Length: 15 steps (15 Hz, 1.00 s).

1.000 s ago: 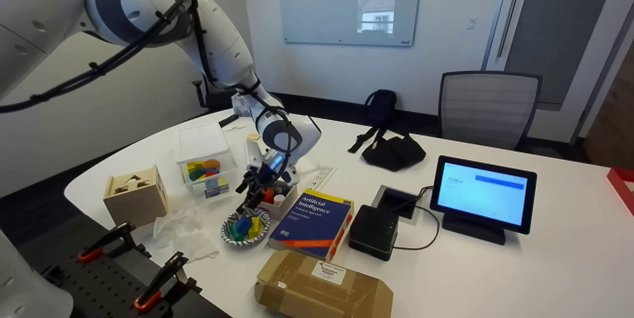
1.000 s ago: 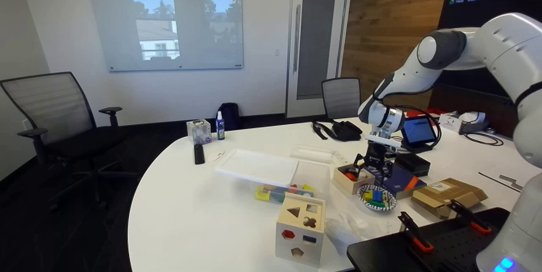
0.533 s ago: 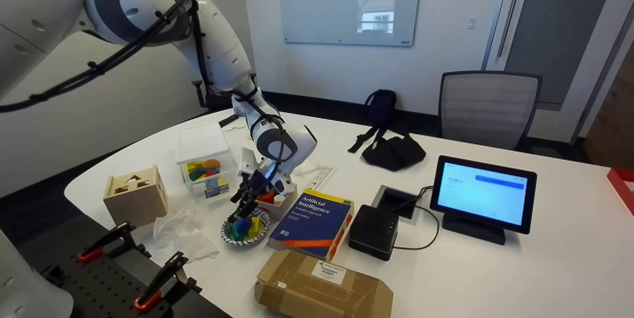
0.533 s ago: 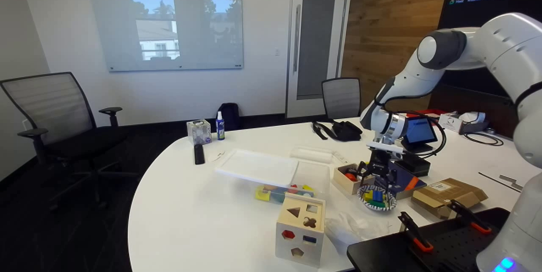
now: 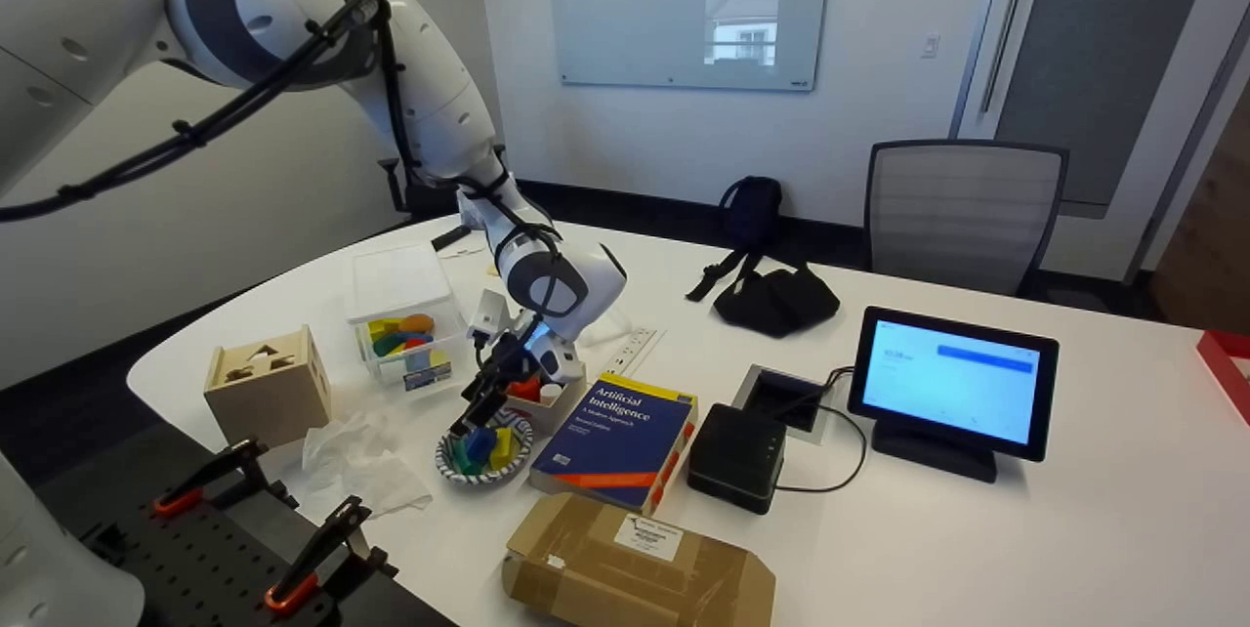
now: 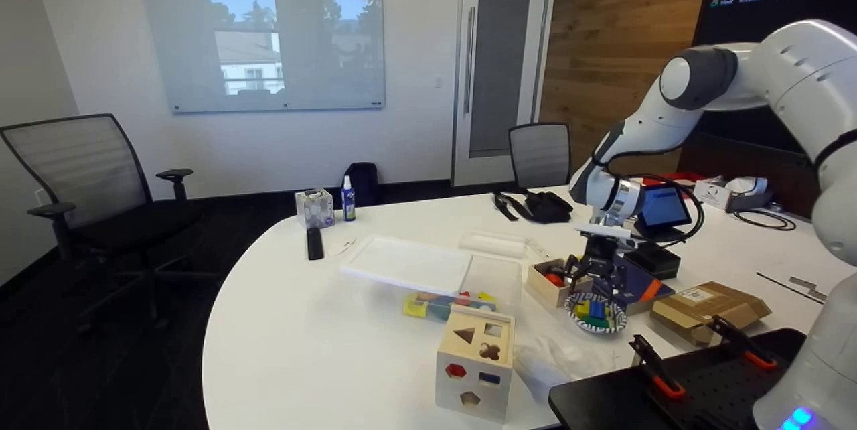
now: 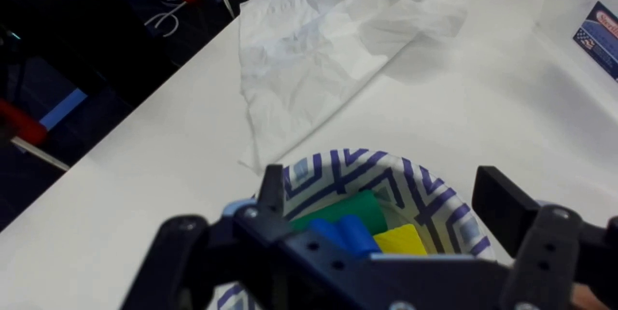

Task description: Put the blue block in the toy box

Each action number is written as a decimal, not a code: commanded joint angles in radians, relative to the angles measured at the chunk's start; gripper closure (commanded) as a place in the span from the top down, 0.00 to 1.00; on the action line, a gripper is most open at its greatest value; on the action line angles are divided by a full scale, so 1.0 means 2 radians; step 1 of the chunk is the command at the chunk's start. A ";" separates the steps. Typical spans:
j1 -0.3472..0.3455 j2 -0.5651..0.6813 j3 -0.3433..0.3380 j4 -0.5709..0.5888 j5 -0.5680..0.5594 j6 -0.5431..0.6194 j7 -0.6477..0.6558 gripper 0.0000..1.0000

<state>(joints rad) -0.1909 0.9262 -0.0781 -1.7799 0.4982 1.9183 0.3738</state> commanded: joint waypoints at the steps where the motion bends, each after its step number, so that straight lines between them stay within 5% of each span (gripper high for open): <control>1: 0.012 -0.007 -0.012 -0.006 0.003 0.008 0.028 1.00; 15: 0.019 0.007 -0.017 -0.014 -0.019 0.073 0.014 1.00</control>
<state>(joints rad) -0.1712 0.9583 -0.1037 -1.7820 0.4699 2.0357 0.3955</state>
